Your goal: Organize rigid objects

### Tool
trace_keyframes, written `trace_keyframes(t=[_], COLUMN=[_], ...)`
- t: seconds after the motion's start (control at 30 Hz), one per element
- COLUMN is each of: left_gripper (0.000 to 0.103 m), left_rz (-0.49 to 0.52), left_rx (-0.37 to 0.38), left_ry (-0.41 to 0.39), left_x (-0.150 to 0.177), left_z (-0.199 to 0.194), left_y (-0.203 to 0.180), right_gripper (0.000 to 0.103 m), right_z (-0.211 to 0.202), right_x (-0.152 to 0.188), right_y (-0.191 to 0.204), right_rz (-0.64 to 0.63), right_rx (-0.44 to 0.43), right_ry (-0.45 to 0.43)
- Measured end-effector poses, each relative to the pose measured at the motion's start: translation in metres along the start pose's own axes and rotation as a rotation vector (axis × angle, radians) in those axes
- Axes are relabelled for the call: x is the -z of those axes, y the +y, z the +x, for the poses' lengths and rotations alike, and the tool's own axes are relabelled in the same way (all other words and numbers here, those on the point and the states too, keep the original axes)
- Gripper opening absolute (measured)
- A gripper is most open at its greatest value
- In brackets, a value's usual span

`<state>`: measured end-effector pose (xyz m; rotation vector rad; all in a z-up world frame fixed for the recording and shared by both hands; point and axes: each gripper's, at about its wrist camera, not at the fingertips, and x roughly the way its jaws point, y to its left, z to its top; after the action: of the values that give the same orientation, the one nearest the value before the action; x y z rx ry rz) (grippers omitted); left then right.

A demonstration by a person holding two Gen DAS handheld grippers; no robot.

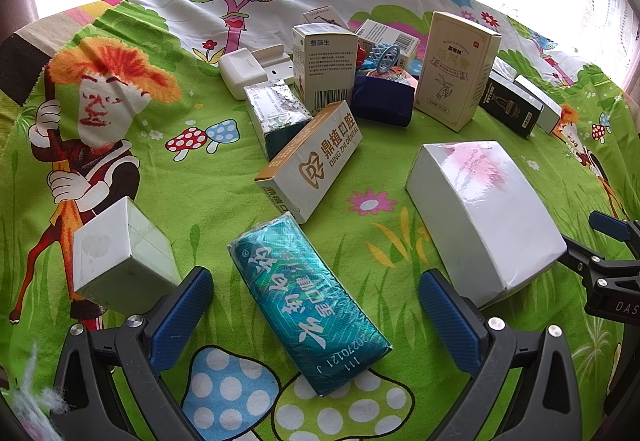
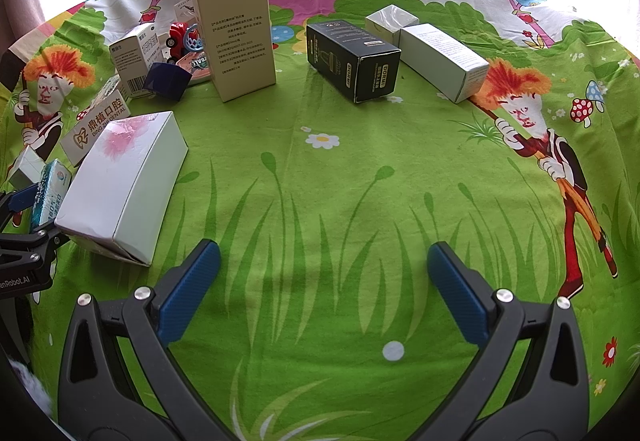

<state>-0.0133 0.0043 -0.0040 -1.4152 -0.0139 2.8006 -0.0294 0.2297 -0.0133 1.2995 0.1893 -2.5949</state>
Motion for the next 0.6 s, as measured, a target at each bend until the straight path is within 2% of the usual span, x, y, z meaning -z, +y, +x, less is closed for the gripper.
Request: trace_keyframes(t=[0.6], left_gripper=[0.103], left_rz=[-0.002], left_rx=[-0.003], left_ry=[0.005], left_x=[-0.0032], left_z=[-0.0053], left_y=[-0.0035], right_gripper=[0.103], right_z=[0.0012], right_x=[0.0014], right_y=[0.0003], right_rz=[-0.002], right_rx=[-0.001], right_ry=[-0.003])
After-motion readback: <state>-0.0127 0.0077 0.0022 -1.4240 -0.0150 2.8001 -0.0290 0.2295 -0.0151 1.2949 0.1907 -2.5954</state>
